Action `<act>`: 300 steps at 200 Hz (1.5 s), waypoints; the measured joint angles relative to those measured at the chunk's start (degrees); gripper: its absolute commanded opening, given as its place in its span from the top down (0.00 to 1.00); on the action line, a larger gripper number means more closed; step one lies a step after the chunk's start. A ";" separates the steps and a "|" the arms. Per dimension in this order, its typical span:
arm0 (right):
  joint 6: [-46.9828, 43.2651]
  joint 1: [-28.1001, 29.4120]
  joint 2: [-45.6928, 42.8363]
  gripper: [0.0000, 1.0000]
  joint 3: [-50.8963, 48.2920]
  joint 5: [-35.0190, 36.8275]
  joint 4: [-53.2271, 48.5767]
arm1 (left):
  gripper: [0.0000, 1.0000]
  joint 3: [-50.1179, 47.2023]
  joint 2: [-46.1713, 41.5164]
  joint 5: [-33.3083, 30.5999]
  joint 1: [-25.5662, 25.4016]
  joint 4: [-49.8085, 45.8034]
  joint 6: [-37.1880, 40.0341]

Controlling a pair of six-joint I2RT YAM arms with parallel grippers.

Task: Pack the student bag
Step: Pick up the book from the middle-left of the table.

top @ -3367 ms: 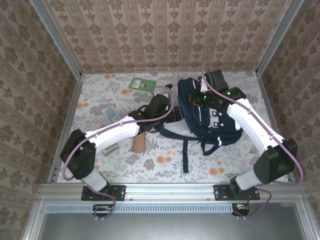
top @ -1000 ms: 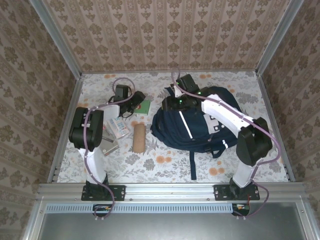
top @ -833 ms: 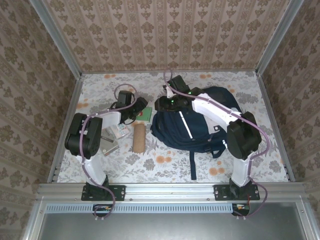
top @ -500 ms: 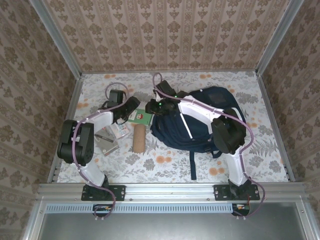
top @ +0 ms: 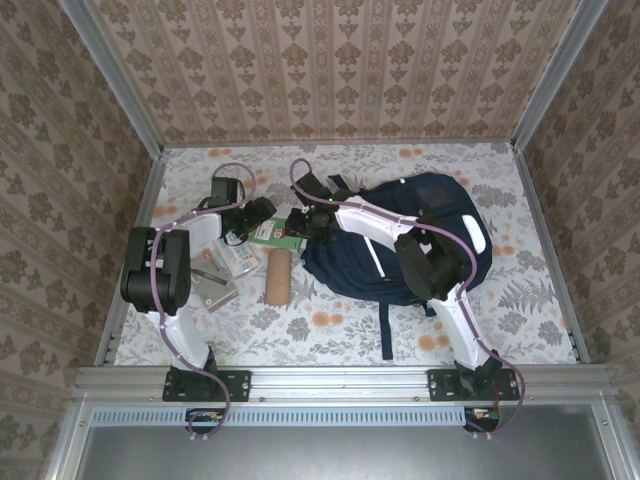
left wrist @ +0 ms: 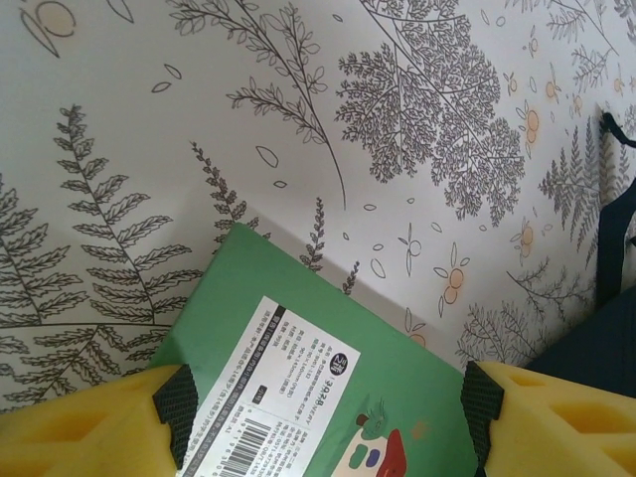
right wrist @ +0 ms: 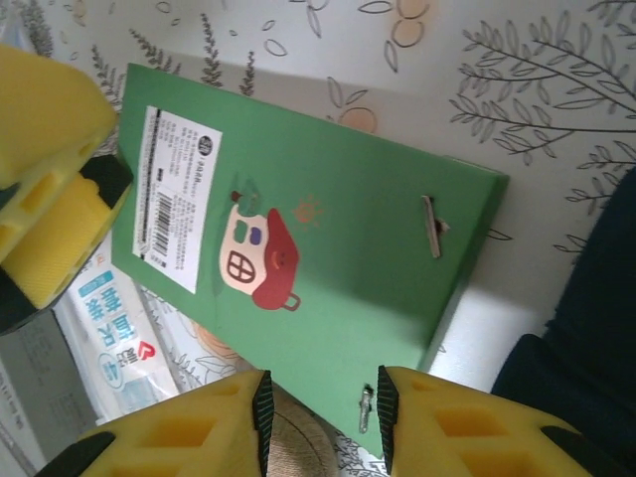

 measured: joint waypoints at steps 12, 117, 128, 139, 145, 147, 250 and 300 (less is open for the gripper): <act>0.26 0.00 0.00 0.61 -0.04 0.83 -0.83 | 0.26 -0.02 0.00 0.09 0.00 -0.09 0.48; 1.70 0.07 2.93 0.51 4.70 2.12 -5.97 | 0.26 -7.65 -5.31 -1.99 -1.60 4.02 -4.39; 2.10 0.07 3.82 0.51 5.84 1.95 -6.10 | 0.26 -7.65 -5.49 -2.23 -1.90 3.91 -4.59; 2.27 0.07 4.70 0.51 7.21 1.90 -6.88 | 0.26 -7.56 -5.62 -2.54 -1.95 3.30 -4.50; 2.32 0.04 4.94 0.51 7.65 1.90 -7.21 | 0.26 -7.41 -5.70 -2.58 -1.90 2.75 -4.22; 2.29 0.04 4.98 0.51 7.76 1.90 -7.23 | 0.26 -7.32 -5.70 -2.58 -1.90 2.58 -4.17; 2.27 0.37 5.14 0.50 8.09 3.93 -7.91 | 0.35 -3.80 -5.44 -4.98 -1.79 -8.04 5.60; 2.10 0.55 4.92 0.49 8.09 6.12 -8.41 | 0.50 -2.69 -3.23 -5.38 -1.90 -7.78 8.00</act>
